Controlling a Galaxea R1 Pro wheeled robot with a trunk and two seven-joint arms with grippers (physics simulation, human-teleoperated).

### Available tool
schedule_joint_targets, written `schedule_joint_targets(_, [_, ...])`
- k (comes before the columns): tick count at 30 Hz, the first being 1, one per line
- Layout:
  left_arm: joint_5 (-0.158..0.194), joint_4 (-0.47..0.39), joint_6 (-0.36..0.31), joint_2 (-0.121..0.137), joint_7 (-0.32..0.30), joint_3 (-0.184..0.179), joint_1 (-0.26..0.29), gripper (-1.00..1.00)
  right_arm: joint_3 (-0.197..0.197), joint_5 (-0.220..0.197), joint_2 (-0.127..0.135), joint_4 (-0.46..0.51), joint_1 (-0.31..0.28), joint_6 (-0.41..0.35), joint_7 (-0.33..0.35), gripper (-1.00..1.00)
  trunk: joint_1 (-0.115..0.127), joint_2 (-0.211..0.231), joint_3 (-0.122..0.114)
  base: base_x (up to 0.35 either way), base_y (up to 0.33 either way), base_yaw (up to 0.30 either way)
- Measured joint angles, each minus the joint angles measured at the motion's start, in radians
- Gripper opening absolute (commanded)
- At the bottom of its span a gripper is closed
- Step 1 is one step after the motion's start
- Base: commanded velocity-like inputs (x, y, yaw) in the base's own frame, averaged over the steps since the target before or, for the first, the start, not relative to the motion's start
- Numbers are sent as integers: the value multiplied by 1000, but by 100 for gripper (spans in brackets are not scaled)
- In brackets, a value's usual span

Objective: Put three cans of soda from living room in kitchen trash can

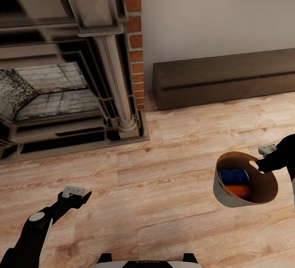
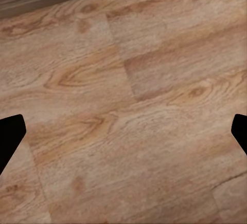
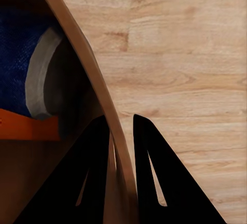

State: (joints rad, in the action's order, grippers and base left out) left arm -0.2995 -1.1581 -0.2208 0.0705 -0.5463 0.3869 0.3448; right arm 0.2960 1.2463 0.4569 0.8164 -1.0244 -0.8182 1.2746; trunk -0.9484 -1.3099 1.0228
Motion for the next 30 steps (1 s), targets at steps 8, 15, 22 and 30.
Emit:
schedule_joint_targets(8, [6,0,4,0,2,1,0,100,-1,0,0,0,0,0,-1,-100,-15,-28,13,0,0,0])
schedule_joint_targets(15, [7,0,4,0,2,0,-1,100,-1,-1,6,0,0,1,-1,-100,-31,-56,25,0,0,0])
schedule_joint_targets(22, [4,8,18,0,2,0,0,100,-2,-3,10,0,0,1,0,-100,-38,-70,31,0,0,0])
schedule_joint_targets(30, [1,57,19,0,2,0,0,100,-2,-3,13,0,0,1,0,-100,-69,-126,56,0,0,0])
